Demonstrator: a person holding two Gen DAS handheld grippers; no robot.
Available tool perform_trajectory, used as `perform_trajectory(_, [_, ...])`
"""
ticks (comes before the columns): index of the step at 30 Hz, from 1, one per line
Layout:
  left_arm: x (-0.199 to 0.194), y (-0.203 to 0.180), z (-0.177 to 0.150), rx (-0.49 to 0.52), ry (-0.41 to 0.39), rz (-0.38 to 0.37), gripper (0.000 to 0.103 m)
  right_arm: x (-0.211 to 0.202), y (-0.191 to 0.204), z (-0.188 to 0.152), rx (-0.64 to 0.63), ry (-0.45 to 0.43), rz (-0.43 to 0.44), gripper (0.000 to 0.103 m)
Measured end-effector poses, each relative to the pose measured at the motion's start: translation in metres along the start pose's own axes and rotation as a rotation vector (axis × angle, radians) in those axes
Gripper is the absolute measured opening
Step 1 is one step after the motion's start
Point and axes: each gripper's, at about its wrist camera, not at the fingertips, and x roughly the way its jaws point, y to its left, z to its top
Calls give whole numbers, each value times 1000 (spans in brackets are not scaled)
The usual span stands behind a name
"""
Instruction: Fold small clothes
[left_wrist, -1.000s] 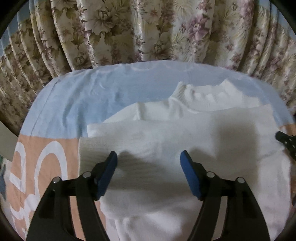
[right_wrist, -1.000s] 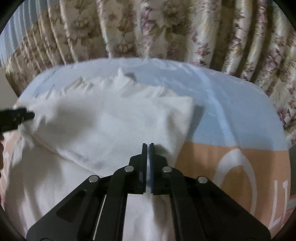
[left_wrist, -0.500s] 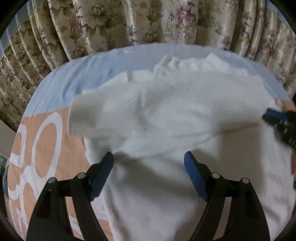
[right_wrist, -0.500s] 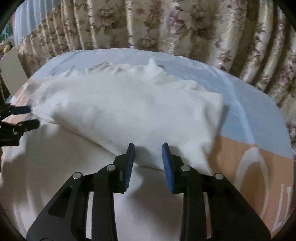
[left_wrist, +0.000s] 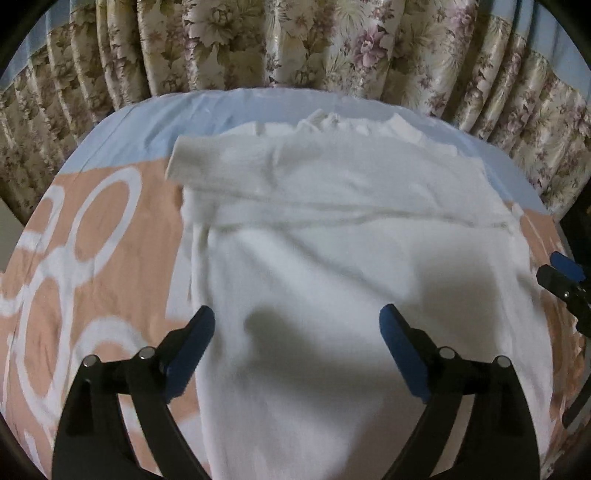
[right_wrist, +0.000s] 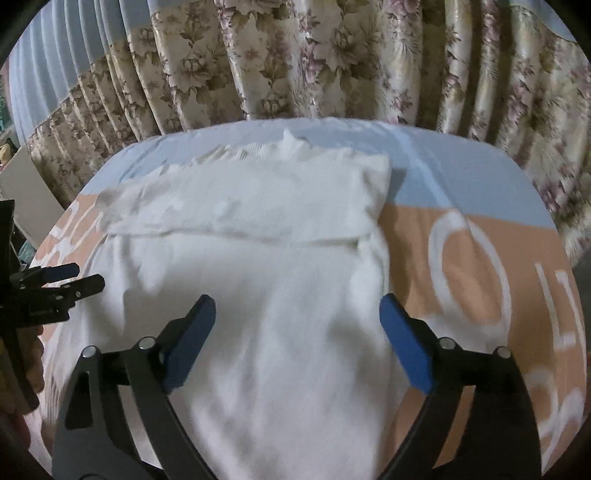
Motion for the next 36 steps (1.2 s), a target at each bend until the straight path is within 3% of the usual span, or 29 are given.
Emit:
perform_trajectory(4, [-15, 1, -23, -38, 12, -2, 92, -19, 14, -17, 12, -14, -23, 100])
perform_trajectory(8, [-38, 7, -40, -71, -3, -17, 92, -36, 30, -25, -10, -25, -45, 100])
perform_trajectory(13, [-58, 12, -56, -62, -15, 26, 92, -56, 36, -37, 21, -32, -25, 100])
perform_trajectory(17, [-73, 17, -70, -59, -28, 0, 92, -65, 35, -50, 66, -23, -5, 100])
perform_trajectory(19, [-79, 16, -80, -43, -46, 36, 92, -71, 35, -60, 90, -20, 1, 100])
perform_trajectory(22, [-82, 16, -92, -32, -39, 76, 92, -76, 38, -78, 61, -14, -53, 100])
perform_trajectory(26, [-78, 21, -110, -37, 3, 64, 92, -78, 39, -96, 10, -2, -114, 100])
perform_trajectory(36, [-76, 29, -136, -48, 47, 33, 92, -81, 27, -122, 23, 21, -150, 100])
